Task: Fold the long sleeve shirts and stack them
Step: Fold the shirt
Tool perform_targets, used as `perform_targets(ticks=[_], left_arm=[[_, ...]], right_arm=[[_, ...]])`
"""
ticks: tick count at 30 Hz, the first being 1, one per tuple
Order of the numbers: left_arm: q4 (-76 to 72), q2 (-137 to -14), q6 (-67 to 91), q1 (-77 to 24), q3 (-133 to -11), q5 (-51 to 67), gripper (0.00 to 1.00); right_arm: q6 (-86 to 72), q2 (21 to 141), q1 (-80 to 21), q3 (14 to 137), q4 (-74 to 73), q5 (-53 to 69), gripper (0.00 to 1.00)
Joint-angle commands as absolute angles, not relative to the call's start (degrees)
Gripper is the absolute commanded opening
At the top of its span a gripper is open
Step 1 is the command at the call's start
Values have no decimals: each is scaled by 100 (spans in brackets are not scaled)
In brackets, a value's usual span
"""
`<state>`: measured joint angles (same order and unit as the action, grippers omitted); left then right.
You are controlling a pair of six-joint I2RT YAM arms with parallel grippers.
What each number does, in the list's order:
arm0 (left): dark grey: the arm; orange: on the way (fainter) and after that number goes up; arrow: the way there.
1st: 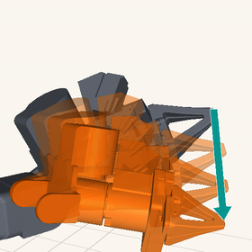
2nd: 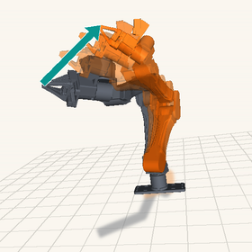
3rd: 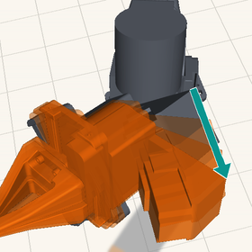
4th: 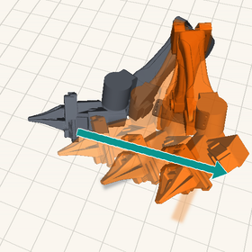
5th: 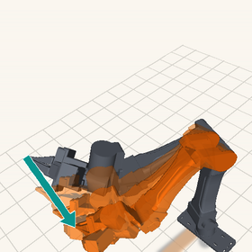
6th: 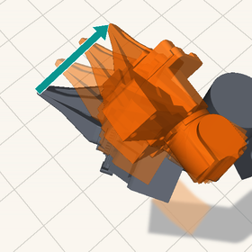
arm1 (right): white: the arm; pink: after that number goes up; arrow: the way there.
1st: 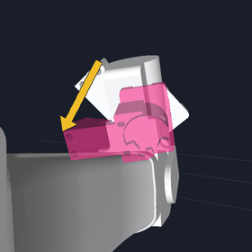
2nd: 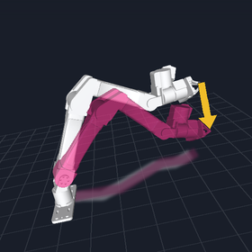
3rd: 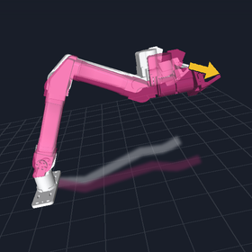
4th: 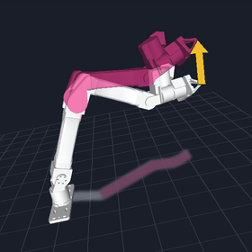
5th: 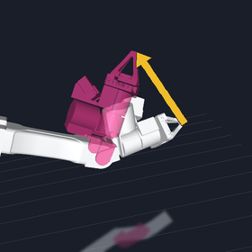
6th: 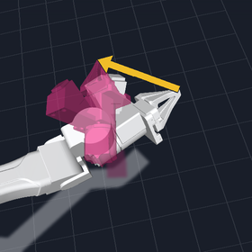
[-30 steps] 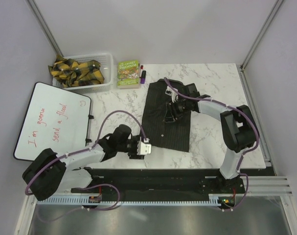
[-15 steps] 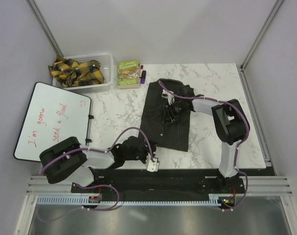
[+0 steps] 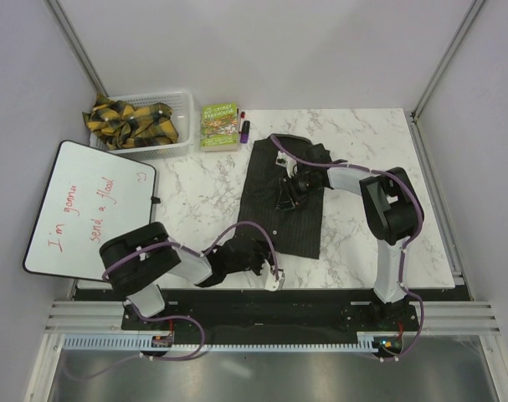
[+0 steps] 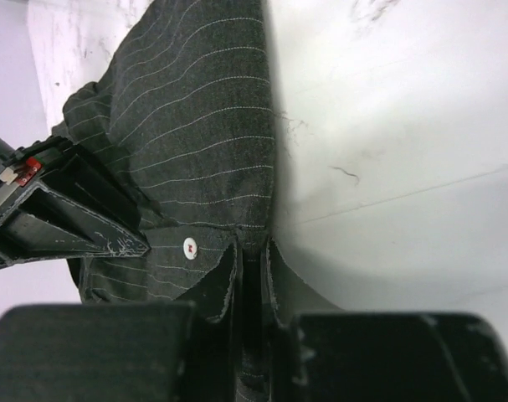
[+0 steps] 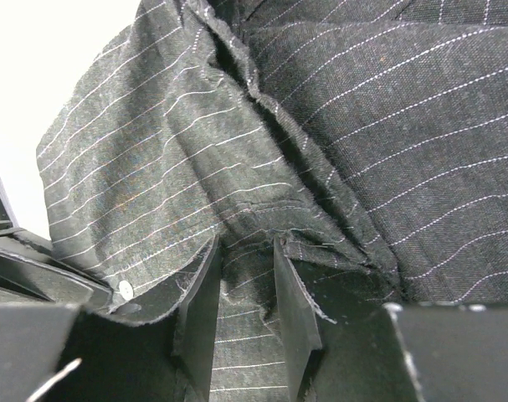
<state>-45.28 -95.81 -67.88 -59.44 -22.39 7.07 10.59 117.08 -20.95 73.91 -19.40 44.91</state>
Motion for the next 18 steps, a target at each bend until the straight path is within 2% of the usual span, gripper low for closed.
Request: perform_targets(ticks=[1, 2, 5, 9, 13, 18], left_arm=[[-2563, -8300, -6393, -6292, -2634, 720, 4], [-1461, -8062, -6198, -6432, -2750, 843, 4], [-224, -7401, -5311, -6802, -3190, 1019, 2], [1445, -7146, -4256, -7110, -3664, 1133, 2], [2459, -6988, -3456, -7137, -4462, 1721, 2], [3356, -7004, -3340, -7110, -5351, 2205, 2]], right_arm=[[890, 11577, -2381, 6830, -1996, 4490, 40], [757, 11471, -2417, 6716, -1926, 4709, 41], [511, 11014, -2531, 6539, -1968, 4895, 45], [904, 10697, -2426, 7214, -2740, 4931, 55], [1423, 10915, -2181, 7961, -3383, 4623, 58], [1617, 11757, -1767, 9253, -3638, 4387, 59]])
